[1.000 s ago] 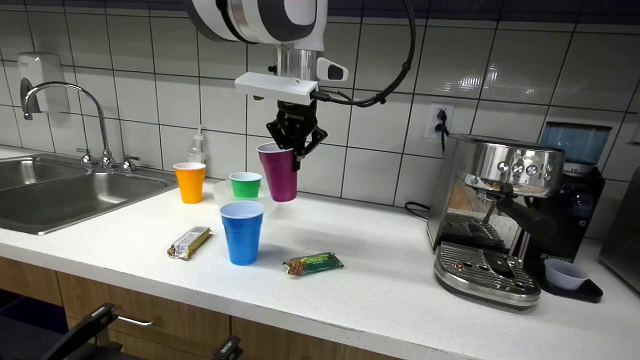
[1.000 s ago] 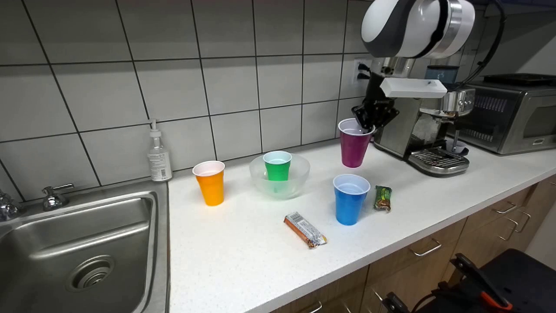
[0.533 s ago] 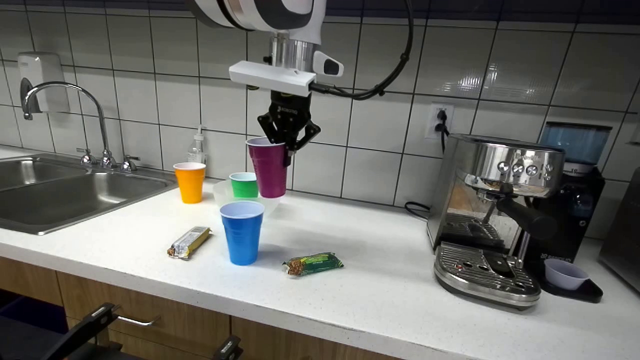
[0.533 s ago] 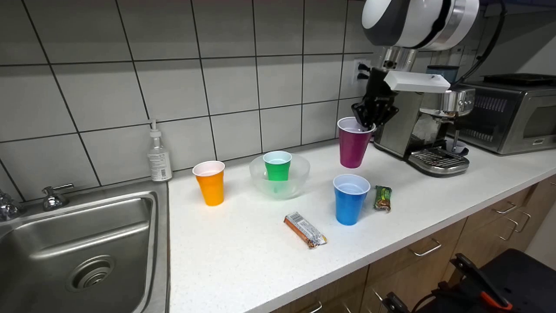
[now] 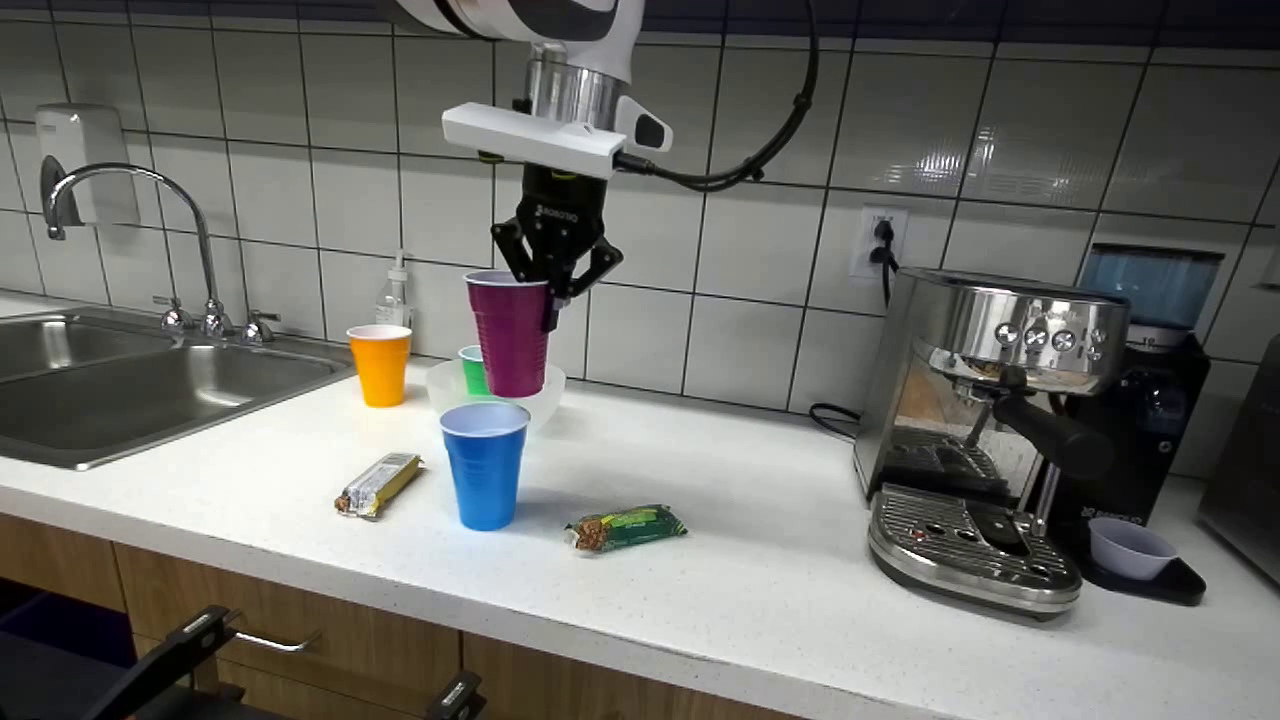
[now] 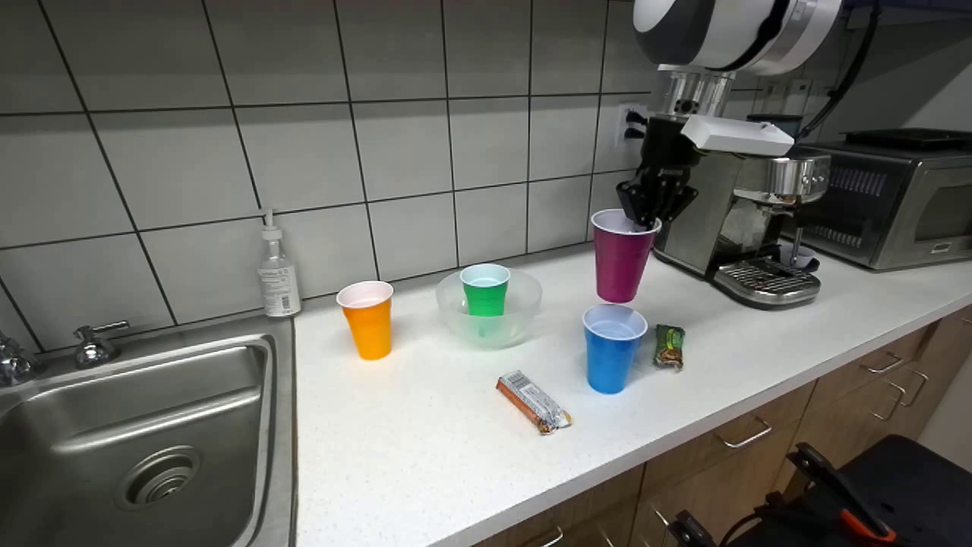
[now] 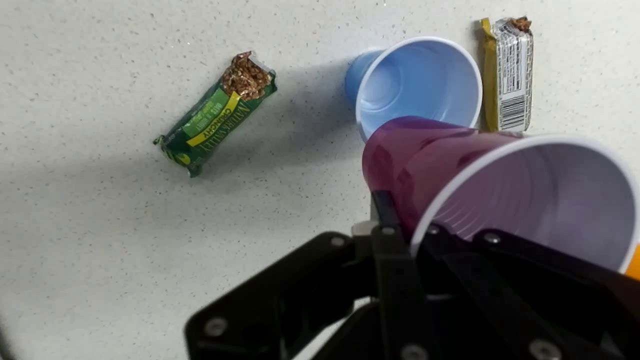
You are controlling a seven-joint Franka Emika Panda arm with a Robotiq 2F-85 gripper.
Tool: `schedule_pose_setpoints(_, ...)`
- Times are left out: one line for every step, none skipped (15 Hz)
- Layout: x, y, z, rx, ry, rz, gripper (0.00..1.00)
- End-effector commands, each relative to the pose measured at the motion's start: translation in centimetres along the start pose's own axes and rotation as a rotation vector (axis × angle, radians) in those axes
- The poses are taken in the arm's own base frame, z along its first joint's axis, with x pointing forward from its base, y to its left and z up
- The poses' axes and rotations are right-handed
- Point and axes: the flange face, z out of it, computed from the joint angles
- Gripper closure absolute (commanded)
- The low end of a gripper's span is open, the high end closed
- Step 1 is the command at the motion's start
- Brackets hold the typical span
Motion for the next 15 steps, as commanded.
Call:
schedule_pose_setpoints(-0.3,-0.5,-0.6,0.030,-0.029,-0.035,0.99)
schedule_pose_setpoints(-0.4,-0.6,-0.5,0.032,-0.037,-0.036,0.99)
schedule_pose_setpoints(-0.4,-0.7,-0.3,0.029,-0.038,-0.033,0.99)
schedule_pose_setpoints(-0.4,-0.8,-0.2,0.031,-0.043,-0.035,0.99)
schedule_pose_setpoints(-0.4,-0.9,-0.1,0.032,-0.047,-0.035,0.99)
schedule_pose_setpoints(-0.4,-0.9,0.0,0.032,-0.050,-0.036,0.99)
schedule_pose_setpoints(-0.4,-1.0,0.1,0.032,-0.054,-0.038,0.99)
schedule_pose_setpoints(-0.4,-1.1,0.2,0.030,-0.056,-0.038,0.99)
schedule_pose_setpoints(-0.5,-1.2,0.3,0.030,-0.060,-0.040,0.99)
schedule_pose_setpoints(-0.5,-1.3,0.5,0.030,-0.063,-0.041,0.99)
schedule_pose_setpoints(-0.5,-1.4,0.7,0.027,-0.065,-0.041,0.99)
schedule_pose_setpoints(-0.5,-1.4,0.9,0.028,-0.072,-0.044,0.99)
schedule_pose_setpoints(-0.5,-1.5,1.1,0.026,-0.075,-0.044,0.99)
schedule_pose_setpoints(-0.5,-1.5,1.3,0.026,-0.079,-0.043,0.99)
schedule_pose_setpoints(-0.5,-1.5,1.5,0.025,-0.083,-0.043,0.99)
